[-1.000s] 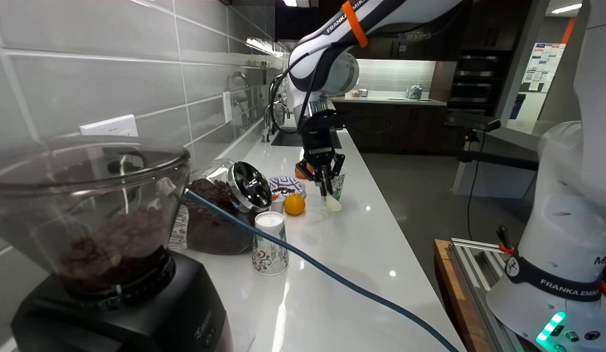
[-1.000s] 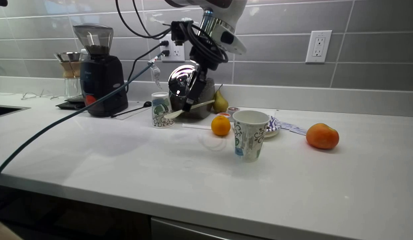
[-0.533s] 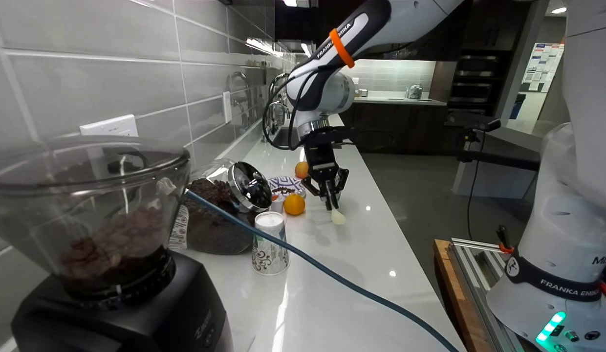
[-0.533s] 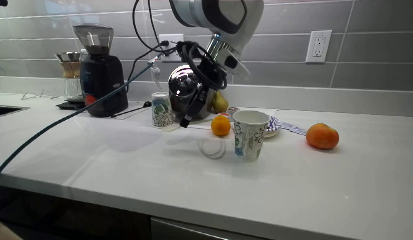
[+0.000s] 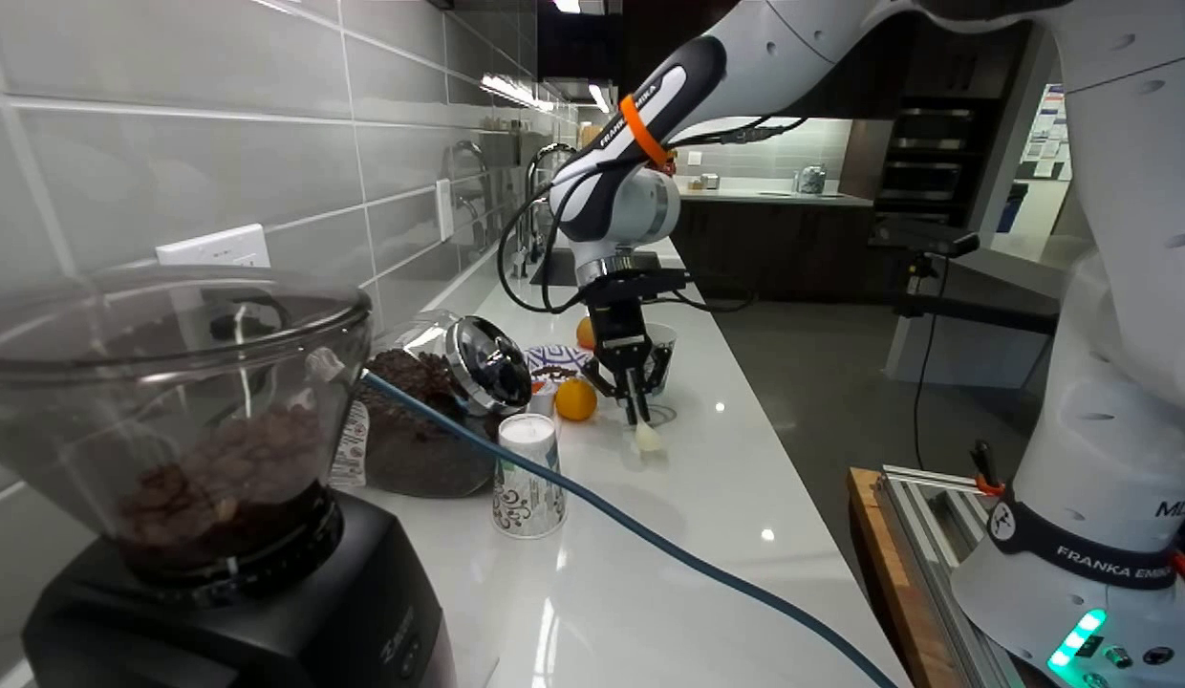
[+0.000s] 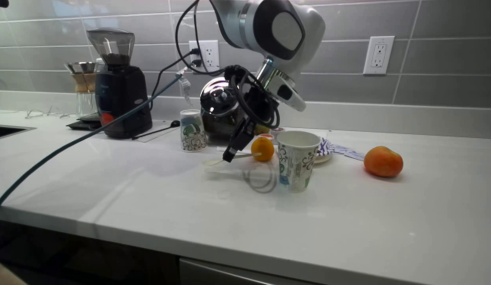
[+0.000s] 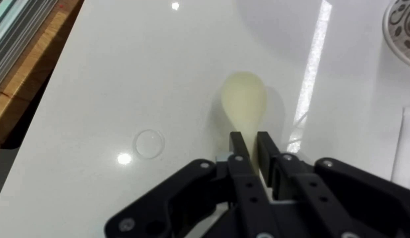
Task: Use the spoon to stir the contents in the bowl
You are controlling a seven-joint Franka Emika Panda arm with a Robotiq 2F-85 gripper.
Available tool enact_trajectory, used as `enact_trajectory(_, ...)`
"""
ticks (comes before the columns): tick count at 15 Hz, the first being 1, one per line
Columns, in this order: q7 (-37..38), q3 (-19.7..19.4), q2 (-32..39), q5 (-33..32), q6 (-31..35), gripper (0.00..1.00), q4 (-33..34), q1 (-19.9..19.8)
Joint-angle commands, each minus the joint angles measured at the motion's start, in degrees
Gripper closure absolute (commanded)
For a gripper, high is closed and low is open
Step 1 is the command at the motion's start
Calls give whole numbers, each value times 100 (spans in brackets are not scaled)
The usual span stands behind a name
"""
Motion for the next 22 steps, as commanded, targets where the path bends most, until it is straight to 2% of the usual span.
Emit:
enact_trajectory(1,-227,33,319,297,35,96,323,-167)
enact_trajectory(6,-289,38,541,317,78,96,518,-240)
enact_trajectory(7,-288,41,571,319,73,60,549,-246)
enact_trajectory(8,-314,49,586,314,49,60,584,-251)
enact_trajectory(13,-556,46,38,32,-29,26,485,-122)
enact_trajectory(15,-618,-2,-305,-382,321,12,288,85)
enact_trajectory(16,-420,-42,-423,-623,577,4,201,206)
enact_trajectory(18,-306,-31,-698,-1055,1104,0,-73,346)
enact_trajectory(22,-289,16,-1681,-2026,1859,0,-833,587)
